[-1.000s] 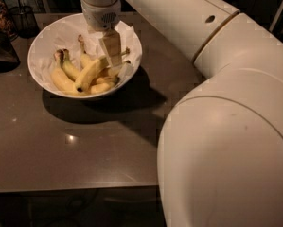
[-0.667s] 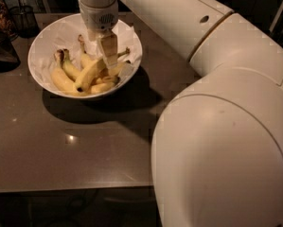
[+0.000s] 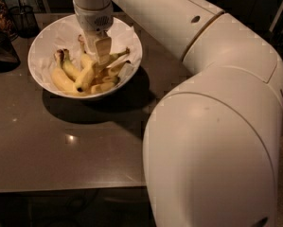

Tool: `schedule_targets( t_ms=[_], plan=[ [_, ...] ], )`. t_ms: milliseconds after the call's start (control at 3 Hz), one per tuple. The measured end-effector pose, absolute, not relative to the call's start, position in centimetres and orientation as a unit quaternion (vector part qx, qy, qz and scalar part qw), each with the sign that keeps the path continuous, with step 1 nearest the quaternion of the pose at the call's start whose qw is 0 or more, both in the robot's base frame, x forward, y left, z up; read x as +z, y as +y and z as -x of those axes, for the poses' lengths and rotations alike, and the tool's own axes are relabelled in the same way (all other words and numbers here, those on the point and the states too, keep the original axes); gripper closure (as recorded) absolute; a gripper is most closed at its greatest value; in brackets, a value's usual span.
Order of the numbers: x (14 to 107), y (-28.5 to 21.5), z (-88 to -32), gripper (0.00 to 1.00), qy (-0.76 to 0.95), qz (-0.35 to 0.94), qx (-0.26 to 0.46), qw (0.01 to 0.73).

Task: Pick banana from white bowl

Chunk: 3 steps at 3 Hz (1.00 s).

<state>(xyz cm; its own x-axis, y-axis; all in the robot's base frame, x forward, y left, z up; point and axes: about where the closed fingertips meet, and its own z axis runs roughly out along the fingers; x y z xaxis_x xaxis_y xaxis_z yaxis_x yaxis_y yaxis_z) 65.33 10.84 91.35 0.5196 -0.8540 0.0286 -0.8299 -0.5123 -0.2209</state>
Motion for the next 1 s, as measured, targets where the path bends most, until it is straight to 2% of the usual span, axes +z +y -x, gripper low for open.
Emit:
schedule_targets(
  t_ms=[1000],
  plan=[
    [89.2, 11.1, -65.6, 0.51, 0.485, 0.870, -0.053, 0.072]
  ],
)
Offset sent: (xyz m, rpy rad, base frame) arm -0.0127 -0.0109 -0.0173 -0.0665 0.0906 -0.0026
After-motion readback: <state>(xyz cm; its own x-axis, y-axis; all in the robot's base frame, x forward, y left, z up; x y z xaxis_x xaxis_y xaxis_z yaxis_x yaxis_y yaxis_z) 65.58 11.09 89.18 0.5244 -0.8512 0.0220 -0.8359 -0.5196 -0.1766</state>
